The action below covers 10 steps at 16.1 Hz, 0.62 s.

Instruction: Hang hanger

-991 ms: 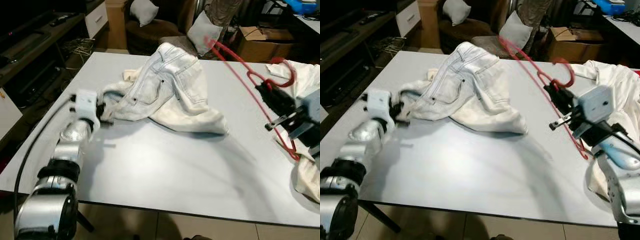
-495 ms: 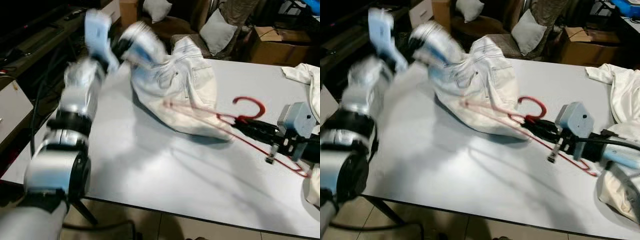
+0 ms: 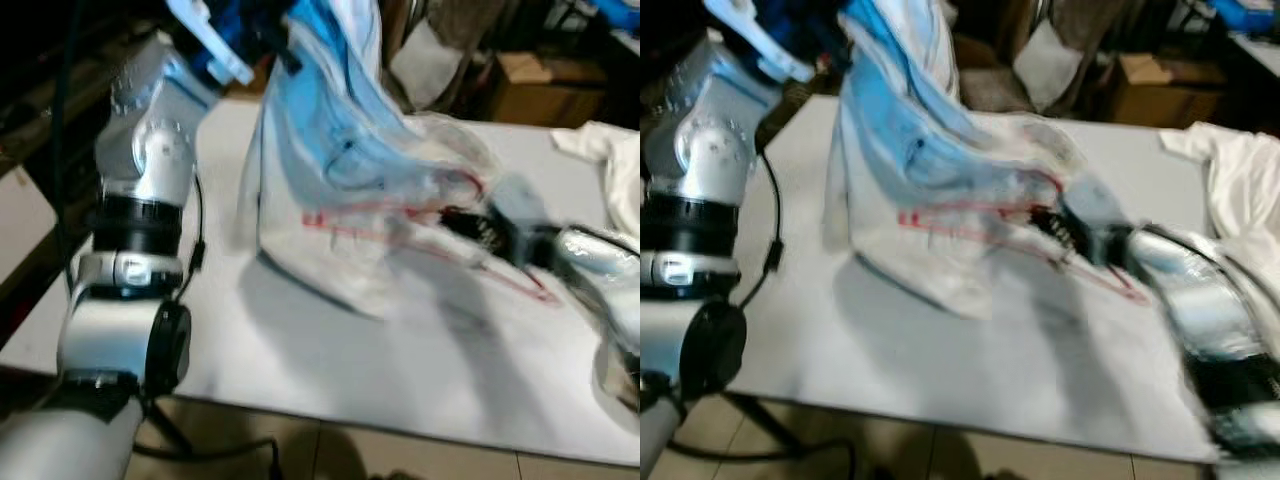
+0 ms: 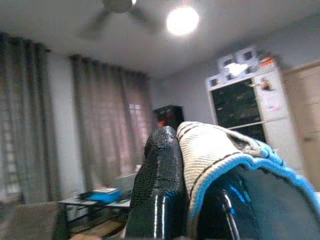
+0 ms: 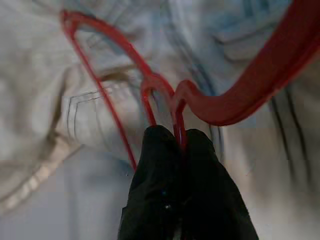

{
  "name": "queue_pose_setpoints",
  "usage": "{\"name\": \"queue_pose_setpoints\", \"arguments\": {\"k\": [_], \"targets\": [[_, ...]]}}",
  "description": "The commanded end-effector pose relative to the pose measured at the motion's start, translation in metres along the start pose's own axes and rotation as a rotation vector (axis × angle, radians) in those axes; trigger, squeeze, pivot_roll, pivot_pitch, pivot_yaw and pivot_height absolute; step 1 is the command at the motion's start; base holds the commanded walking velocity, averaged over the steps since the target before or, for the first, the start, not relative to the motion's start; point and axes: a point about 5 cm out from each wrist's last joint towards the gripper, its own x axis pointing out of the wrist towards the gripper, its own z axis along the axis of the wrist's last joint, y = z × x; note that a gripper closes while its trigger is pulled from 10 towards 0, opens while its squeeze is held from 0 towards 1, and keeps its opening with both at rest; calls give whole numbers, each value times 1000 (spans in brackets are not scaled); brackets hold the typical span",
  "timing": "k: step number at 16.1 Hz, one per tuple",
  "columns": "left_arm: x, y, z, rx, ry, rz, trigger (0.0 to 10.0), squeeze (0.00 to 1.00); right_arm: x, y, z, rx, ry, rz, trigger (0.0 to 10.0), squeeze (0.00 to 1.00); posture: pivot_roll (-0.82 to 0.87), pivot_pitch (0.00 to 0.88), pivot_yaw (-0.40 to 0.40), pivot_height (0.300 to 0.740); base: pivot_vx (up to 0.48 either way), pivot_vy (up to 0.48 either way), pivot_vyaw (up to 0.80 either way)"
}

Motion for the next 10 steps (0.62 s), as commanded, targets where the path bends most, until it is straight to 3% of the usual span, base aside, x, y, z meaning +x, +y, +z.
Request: {"name": "queue_pose_setpoints", "arguments": {"k": [1,2,4,6,7,9,10], "targets": [[1,-2,15,27,-49,-21,0,0,15,-22,16,50,-101,-201,10000,0,-40,0,-21,740,0,0,0],[0,-2,16,28,-42,-21,0,0,21,-27,22,71,-142,-251,10000,0,-35,0,-25,740,0,0,0],[-5,-1,17,34,-32,9,0,0,23,-66,57,148,-327,-557,10000,0,-21,0,-35,740,0,0,0],[-13,5,19,61,-9,85,0,0,15,-85,88,63,-433,-663,10000,0,-21,0,-33,740,0,0,0],[-22,15,15,91,27,182,0,0,15,-86,97,-2,-449,-647,10000,0,-25,0,-28,740,0,0,0],[-67,43,-20,134,253,566,0,0,34,-64,80,-103,-348,-423,10000,0,-30,0,-25,740,0,0,0],[-89,48,-42,106,376,724,1216,0,40,-48,63,-118,-294,-292,10000,0,-29,0,-26,740,0,0,0]]}}
